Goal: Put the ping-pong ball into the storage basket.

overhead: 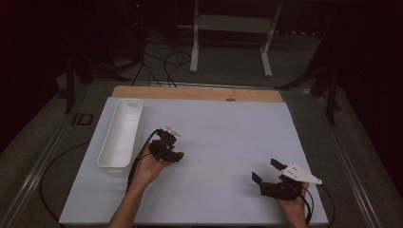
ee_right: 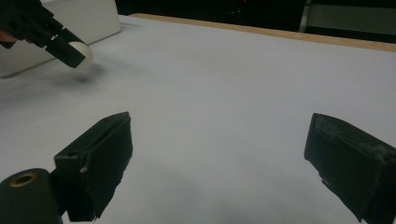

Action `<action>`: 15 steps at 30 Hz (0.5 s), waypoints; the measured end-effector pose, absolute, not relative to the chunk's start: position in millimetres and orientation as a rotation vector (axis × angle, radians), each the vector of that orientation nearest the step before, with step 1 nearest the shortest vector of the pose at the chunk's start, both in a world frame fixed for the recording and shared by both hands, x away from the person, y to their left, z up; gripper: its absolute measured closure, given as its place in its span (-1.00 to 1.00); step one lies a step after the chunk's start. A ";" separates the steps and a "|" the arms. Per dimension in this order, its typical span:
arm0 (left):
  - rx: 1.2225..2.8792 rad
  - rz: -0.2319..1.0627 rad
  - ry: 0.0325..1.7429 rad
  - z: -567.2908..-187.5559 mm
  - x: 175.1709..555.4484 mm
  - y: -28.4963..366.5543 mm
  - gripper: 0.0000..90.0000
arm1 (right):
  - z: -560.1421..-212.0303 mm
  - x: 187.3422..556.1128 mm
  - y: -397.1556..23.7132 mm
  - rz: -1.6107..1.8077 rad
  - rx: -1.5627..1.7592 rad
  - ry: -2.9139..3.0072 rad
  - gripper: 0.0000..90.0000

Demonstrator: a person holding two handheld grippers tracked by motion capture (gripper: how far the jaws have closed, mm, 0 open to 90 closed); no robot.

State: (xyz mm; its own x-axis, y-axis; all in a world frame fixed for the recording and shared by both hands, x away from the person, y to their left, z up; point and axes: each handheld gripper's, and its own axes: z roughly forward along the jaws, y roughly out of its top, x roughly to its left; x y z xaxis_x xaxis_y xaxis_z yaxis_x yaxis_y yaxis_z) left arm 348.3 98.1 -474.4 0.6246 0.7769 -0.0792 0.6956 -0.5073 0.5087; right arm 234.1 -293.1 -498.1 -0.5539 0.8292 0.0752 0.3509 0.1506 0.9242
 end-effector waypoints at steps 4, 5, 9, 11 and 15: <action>2.344 0.217 1.161 -471.8 347.1 99.0 0.14 | -498.2 234.2 -293.1 1.391 1.123 1.977 -0.84; 2.345 0.216 1.158 -471.0 347.1 99.6 0.14 | -498.2 234.3 -293.2 1.390 1.123 1.977 -0.84; 2.335 0.213 1.163 -468.8 346.1 100.2 0.14 | -498.3 234.2 -293.1 1.390 1.124 1.976 -0.84; 2.335 0.211 1.168 -467.7 345.9 100.6 0.14 | -498.2 234.0 -292.7 1.390 1.130 1.975 -0.84; 2.328 0.210 1.172 -465.8 345.5 101.7 0.14 | -498.4 234.1 -292.7 1.390 1.132 1.974 -0.84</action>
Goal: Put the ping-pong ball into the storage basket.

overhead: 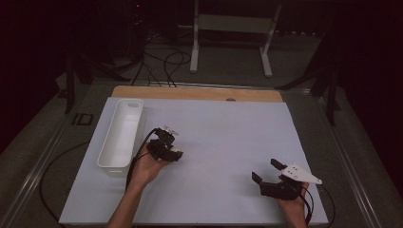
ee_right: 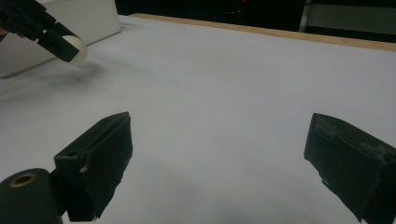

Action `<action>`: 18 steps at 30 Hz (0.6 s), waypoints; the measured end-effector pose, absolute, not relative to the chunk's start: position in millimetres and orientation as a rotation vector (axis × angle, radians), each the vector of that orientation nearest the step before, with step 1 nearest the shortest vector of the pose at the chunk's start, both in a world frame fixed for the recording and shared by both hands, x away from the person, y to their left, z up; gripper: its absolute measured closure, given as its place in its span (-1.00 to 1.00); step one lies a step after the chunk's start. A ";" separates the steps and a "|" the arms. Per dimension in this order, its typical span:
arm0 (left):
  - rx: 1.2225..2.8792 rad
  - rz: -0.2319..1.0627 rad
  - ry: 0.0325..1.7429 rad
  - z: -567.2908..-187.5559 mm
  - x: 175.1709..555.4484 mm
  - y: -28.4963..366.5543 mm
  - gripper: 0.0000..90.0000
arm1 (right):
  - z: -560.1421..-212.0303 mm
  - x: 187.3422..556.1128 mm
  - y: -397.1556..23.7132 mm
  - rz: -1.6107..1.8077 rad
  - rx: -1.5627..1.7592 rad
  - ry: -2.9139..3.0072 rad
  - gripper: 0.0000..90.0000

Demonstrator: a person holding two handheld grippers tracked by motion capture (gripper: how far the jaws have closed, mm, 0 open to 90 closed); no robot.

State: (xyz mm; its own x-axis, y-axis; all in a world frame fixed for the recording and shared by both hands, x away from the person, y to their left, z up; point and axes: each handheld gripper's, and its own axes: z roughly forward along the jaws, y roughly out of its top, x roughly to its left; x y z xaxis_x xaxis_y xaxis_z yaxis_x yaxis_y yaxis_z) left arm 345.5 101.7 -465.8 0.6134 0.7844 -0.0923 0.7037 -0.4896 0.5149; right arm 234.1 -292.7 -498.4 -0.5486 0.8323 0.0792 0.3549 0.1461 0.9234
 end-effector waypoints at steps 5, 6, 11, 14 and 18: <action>2.321 0.211 1.174 -462.8 345.0 103.2 0.14 | -498.5 234.2 -292.7 1.390 1.132 1.975 -0.84; 2.319 0.212 1.174 -462.2 344.8 103.4 0.14 | -498.5 234.2 -292.7 1.391 1.132 1.974 -0.84; 2.312 0.214 1.175 -458.9 343.6 104.2 0.14 | -498.4 234.1 -292.8 1.391 1.132 1.973 -0.84; 2.309 0.218 1.174 -456.6 342.9 105.0 0.14 | -498.5 234.1 -292.7 1.390 1.132 1.973 -0.84; 2.302 0.217 1.174 -454.1 342.4 105.9 0.14 | -498.3 233.9 -292.8 1.390 1.133 1.973 -0.84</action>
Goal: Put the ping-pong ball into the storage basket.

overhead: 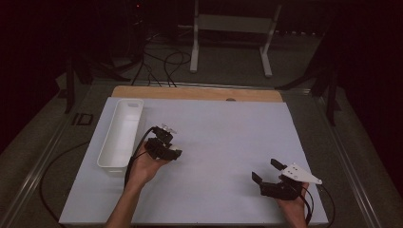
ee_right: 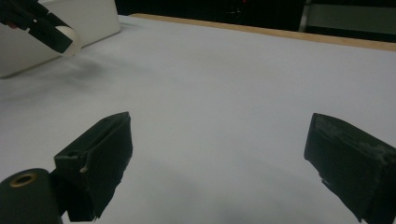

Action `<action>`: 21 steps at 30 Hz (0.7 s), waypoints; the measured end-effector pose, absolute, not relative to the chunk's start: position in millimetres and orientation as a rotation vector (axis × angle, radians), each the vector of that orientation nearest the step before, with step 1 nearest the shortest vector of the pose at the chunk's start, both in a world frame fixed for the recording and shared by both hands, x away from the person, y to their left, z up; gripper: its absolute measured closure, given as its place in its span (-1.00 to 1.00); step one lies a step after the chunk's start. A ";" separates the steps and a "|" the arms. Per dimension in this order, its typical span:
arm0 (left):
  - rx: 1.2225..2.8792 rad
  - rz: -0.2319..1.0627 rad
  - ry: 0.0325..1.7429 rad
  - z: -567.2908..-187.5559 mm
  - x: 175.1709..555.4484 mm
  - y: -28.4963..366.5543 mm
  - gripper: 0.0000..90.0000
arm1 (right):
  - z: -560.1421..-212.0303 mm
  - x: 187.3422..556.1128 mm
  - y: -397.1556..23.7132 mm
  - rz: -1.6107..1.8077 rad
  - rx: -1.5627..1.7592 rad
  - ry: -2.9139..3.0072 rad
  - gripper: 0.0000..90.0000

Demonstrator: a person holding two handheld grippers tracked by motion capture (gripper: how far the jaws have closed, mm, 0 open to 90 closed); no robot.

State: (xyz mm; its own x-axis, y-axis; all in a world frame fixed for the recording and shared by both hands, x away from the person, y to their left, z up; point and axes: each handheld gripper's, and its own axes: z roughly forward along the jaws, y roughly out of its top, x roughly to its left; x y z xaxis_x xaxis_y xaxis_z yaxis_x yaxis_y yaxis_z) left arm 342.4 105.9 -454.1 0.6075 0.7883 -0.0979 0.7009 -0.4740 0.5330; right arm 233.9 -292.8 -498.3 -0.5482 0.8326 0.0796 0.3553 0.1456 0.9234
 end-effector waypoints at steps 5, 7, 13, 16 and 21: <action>2.299 0.219 1.171 -452.6 341.5 107.4 0.14 | -498.3 233.9 -292.9 1.390 1.134 1.973 -0.84; 2.298 0.221 1.170 -452.1 341.4 108.1 0.14 | -498.3 233.9 -292.9 1.391 1.132 1.973 -0.84; 2.295 0.222 1.170 -450.7 340.5 109.5 0.14 | -498.3 233.8 -293.1 1.391 1.133 1.972 -0.84; 2.286 0.219 1.172 -449.2 339.6 110.9 0.14 | -498.3 233.8 -293.0 1.390 1.133 1.973 -0.84; 2.280 0.218 1.171 -447.4 338.2 112.3 0.14 | -498.3 233.9 -293.5 1.392 1.132 1.972 -0.84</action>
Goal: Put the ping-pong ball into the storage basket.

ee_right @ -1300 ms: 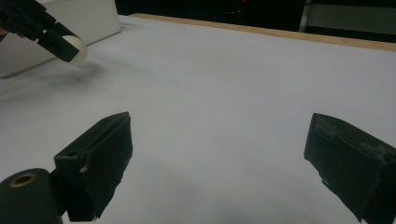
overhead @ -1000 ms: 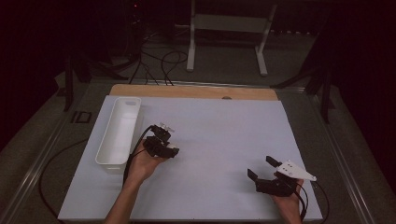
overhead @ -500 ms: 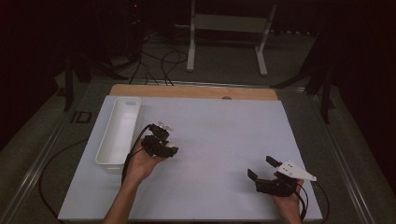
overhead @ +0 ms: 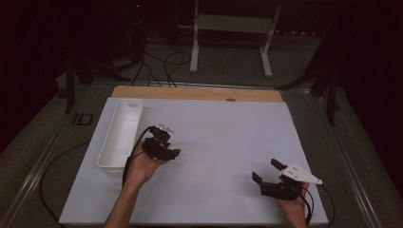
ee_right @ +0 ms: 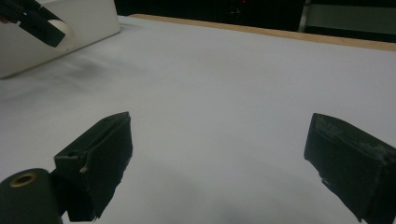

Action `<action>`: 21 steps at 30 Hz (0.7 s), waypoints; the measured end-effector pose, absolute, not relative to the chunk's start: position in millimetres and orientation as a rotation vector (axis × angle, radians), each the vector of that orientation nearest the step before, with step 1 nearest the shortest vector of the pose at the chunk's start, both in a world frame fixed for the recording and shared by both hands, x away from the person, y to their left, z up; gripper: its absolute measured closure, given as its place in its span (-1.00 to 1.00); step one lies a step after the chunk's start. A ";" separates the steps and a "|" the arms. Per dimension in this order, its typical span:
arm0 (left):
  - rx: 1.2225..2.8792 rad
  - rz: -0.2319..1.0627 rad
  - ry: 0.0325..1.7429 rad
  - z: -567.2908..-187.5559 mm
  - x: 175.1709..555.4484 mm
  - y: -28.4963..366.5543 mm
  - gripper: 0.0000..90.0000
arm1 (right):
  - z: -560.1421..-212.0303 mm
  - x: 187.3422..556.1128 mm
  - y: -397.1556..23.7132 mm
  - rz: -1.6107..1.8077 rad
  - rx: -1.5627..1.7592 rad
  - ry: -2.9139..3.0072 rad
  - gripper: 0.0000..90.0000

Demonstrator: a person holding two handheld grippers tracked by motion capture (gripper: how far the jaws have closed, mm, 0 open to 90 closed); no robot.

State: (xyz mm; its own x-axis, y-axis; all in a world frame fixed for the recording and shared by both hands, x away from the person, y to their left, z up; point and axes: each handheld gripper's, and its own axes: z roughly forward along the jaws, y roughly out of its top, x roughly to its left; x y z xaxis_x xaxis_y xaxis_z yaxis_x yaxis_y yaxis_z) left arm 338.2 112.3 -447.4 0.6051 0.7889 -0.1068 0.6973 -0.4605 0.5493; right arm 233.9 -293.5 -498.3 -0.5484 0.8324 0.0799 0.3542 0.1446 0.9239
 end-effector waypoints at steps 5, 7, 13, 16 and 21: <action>2.268 0.222 1.171 -445.6 337.3 114.3 0.14 | -498.4 233.9 -293.3 1.392 1.133 1.972 -0.84; 2.266 0.224 1.172 -444.7 336.9 115.2 0.14 | -498.4 233.9 -293.3 1.391 1.132 1.972 -0.84; 2.253 0.230 1.176 -442.3 335.6 118.3 0.14 | -498.4 233.9 -293.1 1.390 1.134 1.972 -0.84; 2.250 0.234 1.178 -441.0 335.0 119.8 0.14 | -498.4 233.9 -293.0 1.391 1.134 1.972 -0.84; 2.239 0.238 1.186 -439.3 333.8 121.6 0.14 | -498.5 233.9 -292.9 1.390 1.134 1.972 -0.84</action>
